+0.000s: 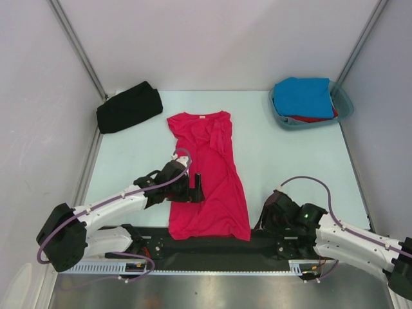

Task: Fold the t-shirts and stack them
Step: Fold the tshirt

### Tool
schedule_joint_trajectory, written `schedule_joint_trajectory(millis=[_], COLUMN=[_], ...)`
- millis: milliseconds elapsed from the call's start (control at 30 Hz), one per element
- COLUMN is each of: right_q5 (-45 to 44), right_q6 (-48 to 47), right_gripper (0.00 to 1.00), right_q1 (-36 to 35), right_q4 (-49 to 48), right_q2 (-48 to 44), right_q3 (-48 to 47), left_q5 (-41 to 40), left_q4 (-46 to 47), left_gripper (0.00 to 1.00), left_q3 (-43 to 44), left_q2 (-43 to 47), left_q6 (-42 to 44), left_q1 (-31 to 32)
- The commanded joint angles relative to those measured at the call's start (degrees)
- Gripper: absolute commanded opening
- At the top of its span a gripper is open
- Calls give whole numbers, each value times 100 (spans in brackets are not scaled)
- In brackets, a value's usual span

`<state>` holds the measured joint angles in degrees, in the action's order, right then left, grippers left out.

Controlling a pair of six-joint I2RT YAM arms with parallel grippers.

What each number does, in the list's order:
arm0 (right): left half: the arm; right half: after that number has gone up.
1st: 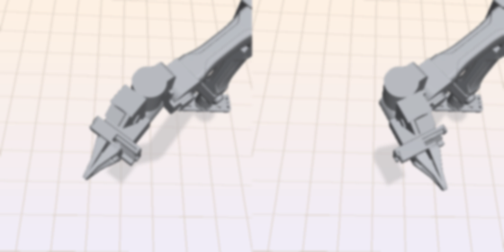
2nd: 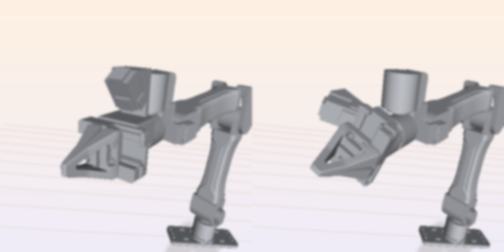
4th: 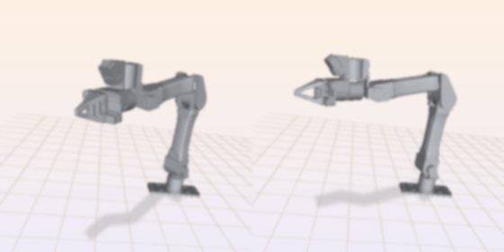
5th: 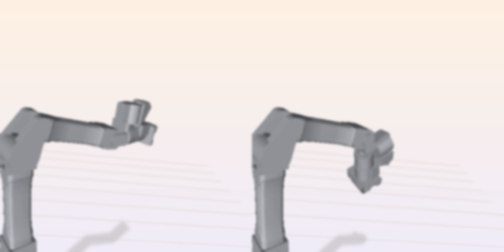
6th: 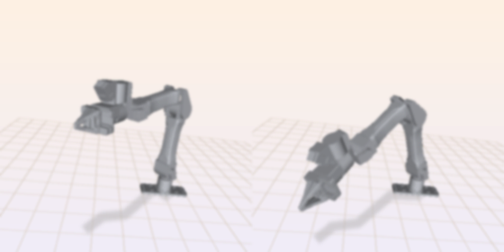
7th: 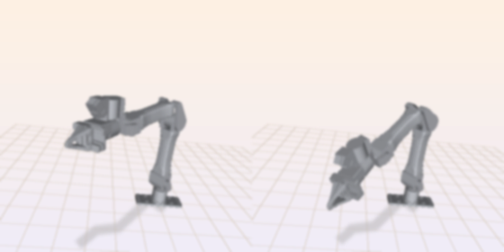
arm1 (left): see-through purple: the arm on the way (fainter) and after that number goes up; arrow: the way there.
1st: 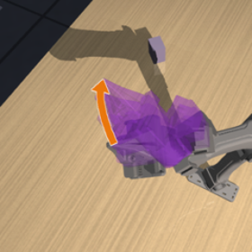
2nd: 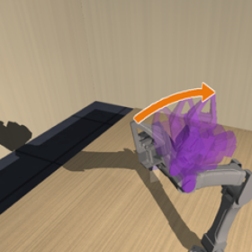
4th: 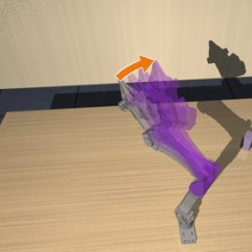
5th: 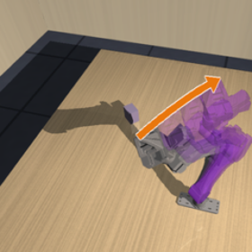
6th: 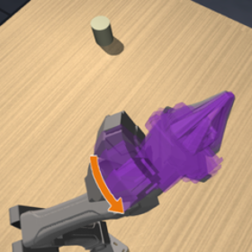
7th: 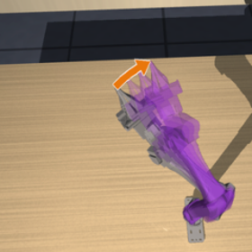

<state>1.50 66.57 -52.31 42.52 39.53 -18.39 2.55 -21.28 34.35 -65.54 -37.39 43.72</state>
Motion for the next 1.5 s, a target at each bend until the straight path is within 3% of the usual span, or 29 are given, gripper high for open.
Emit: schedule_joint_trajectory(millis=[0,433,867,1200,1300,1467], right_q5=[-141,-97,-35,0,-35,-140], right_q6=[146,445,577,621,569,393], right_gripper=[50,51,45,20,5,0], right_q1=[-217,-402,-481,-534,-569,-631], right_q4=[-910,-1484,-1870,-2116,-2064,-1722], right_q2=[125,81,222,231,74,-278], right_q3=[90,336,538,618,539,110], left_q5=[-114,-88,-88,-79,-79,-79], left_q4=[45,106,71,89,89,97], left_gripper=[100,100,100,100,100,100], left_q3=[107,-7,-51,-69,-77,-95], left_q2=[138,147,191,155,138,155], left_q6=[144,91,65,74,82,74], left_q1=[31,31,31,31,31,31])
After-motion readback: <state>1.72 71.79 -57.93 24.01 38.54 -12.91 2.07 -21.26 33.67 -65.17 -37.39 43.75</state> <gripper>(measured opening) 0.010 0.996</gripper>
